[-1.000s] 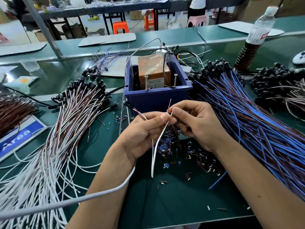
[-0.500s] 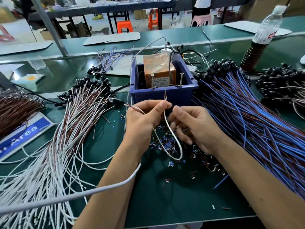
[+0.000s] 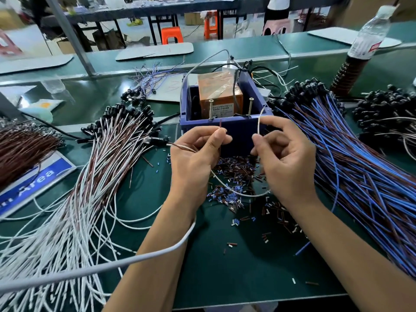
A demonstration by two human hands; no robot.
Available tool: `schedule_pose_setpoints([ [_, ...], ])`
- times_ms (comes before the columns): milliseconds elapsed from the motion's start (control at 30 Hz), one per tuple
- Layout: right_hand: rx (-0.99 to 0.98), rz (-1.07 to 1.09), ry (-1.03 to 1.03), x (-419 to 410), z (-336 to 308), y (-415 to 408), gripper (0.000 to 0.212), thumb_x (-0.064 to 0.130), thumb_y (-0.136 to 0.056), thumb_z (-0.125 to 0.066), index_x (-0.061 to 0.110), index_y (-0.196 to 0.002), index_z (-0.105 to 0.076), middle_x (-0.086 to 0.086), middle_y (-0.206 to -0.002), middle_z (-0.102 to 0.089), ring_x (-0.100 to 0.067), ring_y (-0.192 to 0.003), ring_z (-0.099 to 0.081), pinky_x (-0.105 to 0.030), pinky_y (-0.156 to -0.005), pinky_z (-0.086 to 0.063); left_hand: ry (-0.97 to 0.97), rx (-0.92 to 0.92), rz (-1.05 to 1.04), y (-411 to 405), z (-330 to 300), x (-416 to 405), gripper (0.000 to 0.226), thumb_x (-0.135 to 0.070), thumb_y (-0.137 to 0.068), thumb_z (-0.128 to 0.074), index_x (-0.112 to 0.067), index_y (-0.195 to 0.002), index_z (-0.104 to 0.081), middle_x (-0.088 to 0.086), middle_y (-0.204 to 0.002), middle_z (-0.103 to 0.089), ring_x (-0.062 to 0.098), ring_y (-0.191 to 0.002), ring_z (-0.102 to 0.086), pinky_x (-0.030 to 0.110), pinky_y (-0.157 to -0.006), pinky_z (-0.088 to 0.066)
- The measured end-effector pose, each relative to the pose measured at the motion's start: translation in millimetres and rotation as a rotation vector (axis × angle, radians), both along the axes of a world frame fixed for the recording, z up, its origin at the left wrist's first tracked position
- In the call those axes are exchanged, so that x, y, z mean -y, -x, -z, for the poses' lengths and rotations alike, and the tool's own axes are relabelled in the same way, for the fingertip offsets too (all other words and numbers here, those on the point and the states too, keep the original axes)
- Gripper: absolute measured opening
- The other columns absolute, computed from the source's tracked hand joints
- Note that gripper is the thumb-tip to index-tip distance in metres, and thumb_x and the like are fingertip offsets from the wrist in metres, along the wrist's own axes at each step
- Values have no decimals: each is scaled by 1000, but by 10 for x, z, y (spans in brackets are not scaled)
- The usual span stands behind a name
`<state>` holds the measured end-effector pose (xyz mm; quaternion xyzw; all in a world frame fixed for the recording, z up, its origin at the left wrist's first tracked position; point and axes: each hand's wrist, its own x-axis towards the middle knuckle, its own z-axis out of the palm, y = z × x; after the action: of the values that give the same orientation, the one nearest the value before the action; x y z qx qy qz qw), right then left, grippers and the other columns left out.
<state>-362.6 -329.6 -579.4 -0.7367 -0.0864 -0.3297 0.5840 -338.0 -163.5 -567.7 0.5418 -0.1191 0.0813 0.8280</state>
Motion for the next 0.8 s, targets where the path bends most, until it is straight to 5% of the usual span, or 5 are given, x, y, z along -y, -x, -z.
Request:
schedule_pose_setpoints([
  [167, 56, 192, 113, 13, 27, -29, 25, 11, -102, -64, 8, -125, -75, 5, -79, -73, -4, -65, -66, -18, -62, -50, 33, -12, -213, -36, 8, -39, 8, -1, -94, -70, -8, -94, -67, 13, -75, -74, 4, -43, -44, 16, -45, -34],
  [300, 81, 230, 170, 9, 14, -25, 28, 8, -103, -61, 5, -128, -73, -3, -88, -77, 11, -69, -60, -8, -67, -44, -105, 52, -471, -40, 17, -50, 13, -4, -91, -74, -15, -86, -74, 7, -75, -74, 11, -64, -65, 21, -65, -50],
  [433, 75, 206, 147, 1, 14, -33, 32, 7, -106, -56, 6, -135, -68, 3, -85, -71, 6, -63, -57, -8, -63, -40, -195, 64, -628, -41, 5, -20, 10, -5, -92, -74, -13, -87, -76, -2, -74, -74, 10, -71, -69, 22, -72, -54],
  [800, -64, 19, 28, -6, 21, -23, 30, 10, -109, -50, 12, -133, -68, 6, -90, -69, -24, -53, -50, -42, -50, -44, -370, 134, -698, 16, -62, 42, 13, 1, -92, -69, -9, -90, -76, -2, -77, -71, 5, -70, -63, 15, -69, -48],
])
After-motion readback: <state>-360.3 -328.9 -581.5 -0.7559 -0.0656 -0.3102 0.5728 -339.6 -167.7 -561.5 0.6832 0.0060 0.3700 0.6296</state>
